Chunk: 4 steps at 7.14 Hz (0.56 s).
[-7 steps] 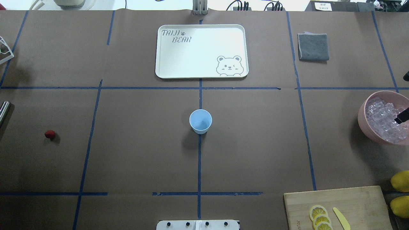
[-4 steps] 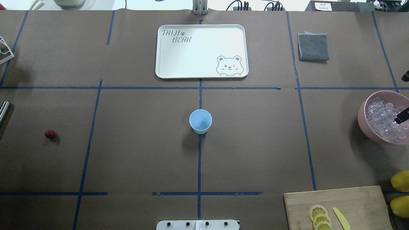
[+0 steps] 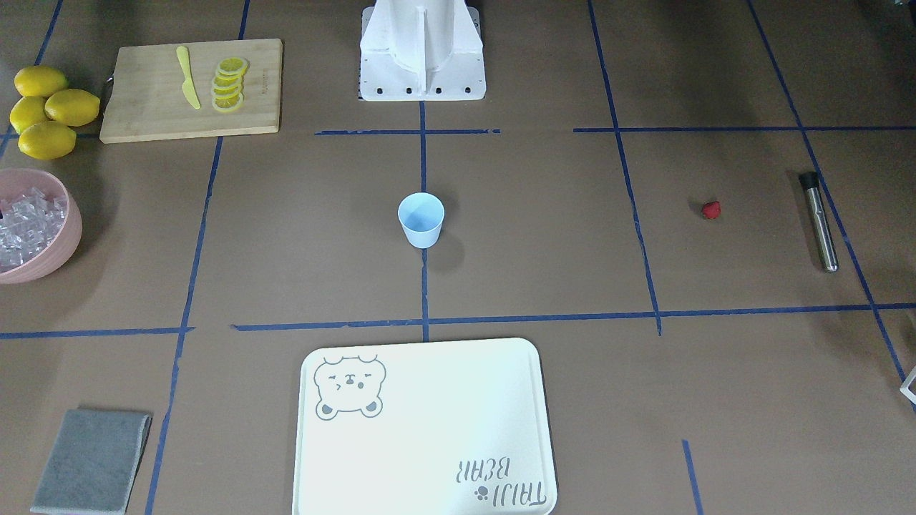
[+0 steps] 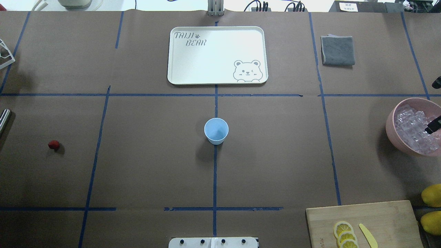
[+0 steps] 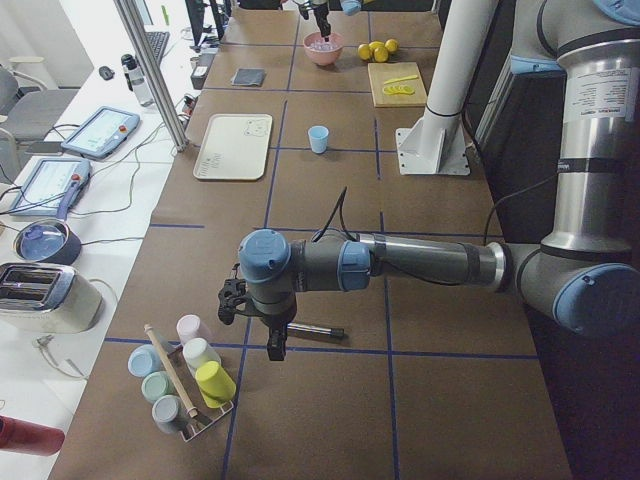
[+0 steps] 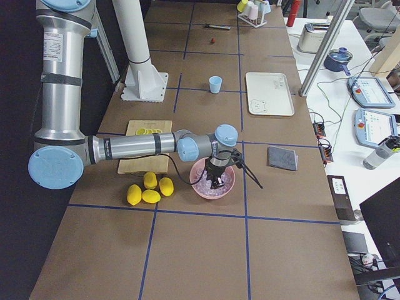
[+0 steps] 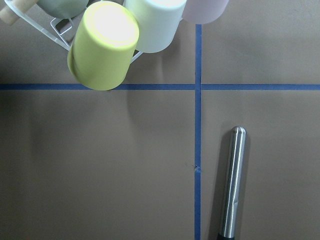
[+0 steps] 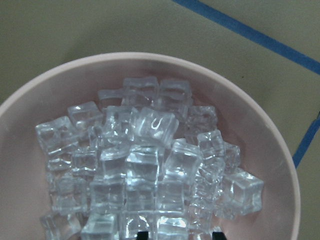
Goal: Mash ice and strawberries in cup
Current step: 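Grasp an ice cube from the pink bowl with the right gripper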
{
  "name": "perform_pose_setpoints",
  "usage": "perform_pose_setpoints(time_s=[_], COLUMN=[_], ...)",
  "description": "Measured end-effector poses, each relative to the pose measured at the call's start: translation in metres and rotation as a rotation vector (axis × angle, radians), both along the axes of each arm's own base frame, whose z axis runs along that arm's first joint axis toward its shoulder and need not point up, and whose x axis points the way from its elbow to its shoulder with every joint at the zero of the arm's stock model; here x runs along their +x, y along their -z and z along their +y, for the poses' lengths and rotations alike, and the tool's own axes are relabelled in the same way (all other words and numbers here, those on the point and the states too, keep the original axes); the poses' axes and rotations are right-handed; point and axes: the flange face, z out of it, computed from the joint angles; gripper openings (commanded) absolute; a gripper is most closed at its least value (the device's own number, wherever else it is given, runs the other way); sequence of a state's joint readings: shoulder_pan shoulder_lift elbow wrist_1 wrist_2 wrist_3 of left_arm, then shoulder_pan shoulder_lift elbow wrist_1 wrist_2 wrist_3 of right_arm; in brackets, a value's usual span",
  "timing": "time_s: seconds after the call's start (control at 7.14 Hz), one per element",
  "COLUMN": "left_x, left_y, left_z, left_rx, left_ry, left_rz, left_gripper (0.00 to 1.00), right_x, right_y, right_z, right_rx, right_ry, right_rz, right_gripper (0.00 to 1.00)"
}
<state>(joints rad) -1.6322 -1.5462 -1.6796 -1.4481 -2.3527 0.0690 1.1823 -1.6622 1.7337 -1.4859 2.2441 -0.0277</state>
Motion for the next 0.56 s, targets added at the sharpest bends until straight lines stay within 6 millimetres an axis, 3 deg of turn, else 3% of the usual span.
perform_pose_setpoints(time_s=[0.56], left_x=[0.0], left_y=[0.0031], left_z=[-0.0005], left_rx=[0.005], left_ry=[0.001], left_rz=[0.0], left_gripper=[1.0], right_x=[-0.0069], right_y=[-0.004], right_z=[0.0026], right_rx=[-0.005], right_ry=[0.018], right_rz=[0.004], right_gripper=[0.52])
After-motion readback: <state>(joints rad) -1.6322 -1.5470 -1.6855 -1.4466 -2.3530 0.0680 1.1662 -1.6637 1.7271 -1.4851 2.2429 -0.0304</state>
